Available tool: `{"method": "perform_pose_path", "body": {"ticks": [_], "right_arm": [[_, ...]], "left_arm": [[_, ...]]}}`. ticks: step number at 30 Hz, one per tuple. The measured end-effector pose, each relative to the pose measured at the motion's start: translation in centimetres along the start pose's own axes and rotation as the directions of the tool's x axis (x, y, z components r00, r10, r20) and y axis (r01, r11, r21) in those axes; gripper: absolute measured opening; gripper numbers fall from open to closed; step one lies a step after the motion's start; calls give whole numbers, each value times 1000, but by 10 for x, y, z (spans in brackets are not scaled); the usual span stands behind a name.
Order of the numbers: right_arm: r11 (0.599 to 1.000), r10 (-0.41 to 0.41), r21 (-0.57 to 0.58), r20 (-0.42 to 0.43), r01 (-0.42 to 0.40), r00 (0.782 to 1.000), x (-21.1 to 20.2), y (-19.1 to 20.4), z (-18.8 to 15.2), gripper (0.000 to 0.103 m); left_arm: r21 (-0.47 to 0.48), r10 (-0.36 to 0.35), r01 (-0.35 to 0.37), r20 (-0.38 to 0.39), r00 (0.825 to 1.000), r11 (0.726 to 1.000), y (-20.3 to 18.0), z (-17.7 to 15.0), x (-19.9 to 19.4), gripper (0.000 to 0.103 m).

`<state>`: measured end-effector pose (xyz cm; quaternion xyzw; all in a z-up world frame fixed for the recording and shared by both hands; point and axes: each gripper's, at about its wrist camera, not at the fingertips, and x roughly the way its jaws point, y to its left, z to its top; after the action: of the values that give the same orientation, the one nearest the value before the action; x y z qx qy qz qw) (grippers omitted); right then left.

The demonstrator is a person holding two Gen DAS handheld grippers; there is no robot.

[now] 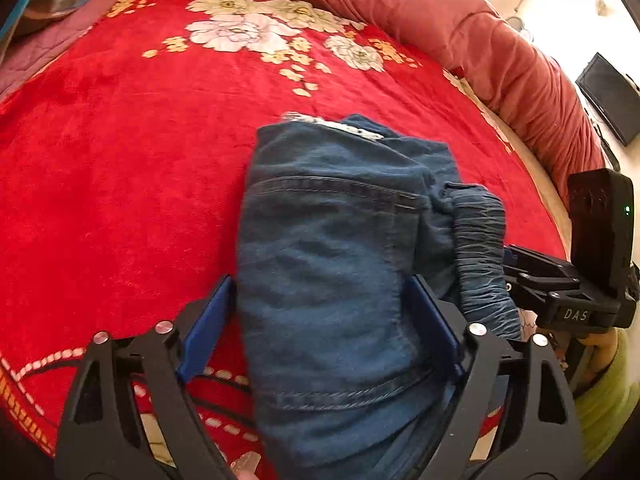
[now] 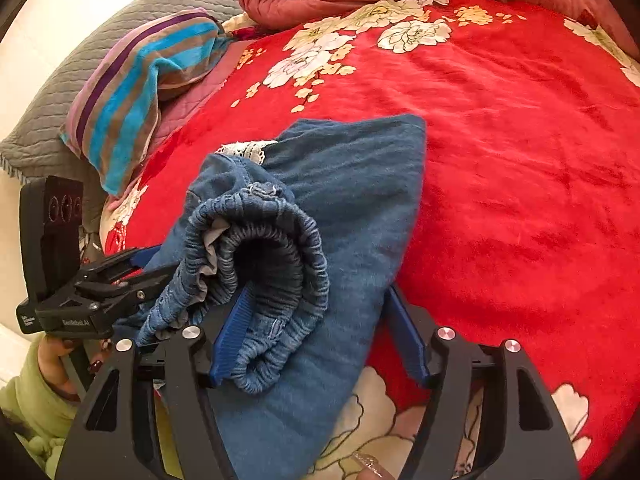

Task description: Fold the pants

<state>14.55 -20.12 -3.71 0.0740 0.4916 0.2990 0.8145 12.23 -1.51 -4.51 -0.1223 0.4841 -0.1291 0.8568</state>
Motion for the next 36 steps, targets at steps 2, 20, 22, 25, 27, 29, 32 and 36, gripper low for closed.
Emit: {"method": "perform_pose_path", "body": {"ticks": [2, 20, 22, 25, 27, 29, 32, 36], "right_arm": [[1000, 7, 0, 12, -7, 1000, 1, -1, 0, 67], [974, 30, -228, 185, 14, 982, -28, 48, 32, 23], [971, 33, -237, 199, 15, 979, -29, 49, 43, 23], [973, 28, -232, 206, 21, 978, -24, 46, 55, 23], [974, 22, -225, 206, 25, 978, -21, 44, 62, 23], [975, 17, -221, 206, 30, 978, -18, 42, 69, 23], [976, 8, -216, 207, 38, 978, -13, 39, 78, 23], [978, -1, -206, 209, 45, 978, -9, 35, 87, 23]], "left_arm": [[18, -1, 1, -4, 1000, 1000, -3, 2, 3, 76], [77, 1, -7, 73, 997, 997, -25, 31, -19, 36], [77, 8, -15, 87, 996, 997, -25, 37, -22, 37], [69, 14, -21, 107, 994, 997, -23, 47, -23, 36], [69, 19, -27, 110, 994, 997, -21, 55, -21, 37], [75, 33, -42, 114, 993, 996, -21, 62, -20, 36], [80, 44, -54, 119, 992, 995, -21, 72, -17, 36], [89, 56, -68, 134, 989, 994, -21, 83, -16, 37]]}}
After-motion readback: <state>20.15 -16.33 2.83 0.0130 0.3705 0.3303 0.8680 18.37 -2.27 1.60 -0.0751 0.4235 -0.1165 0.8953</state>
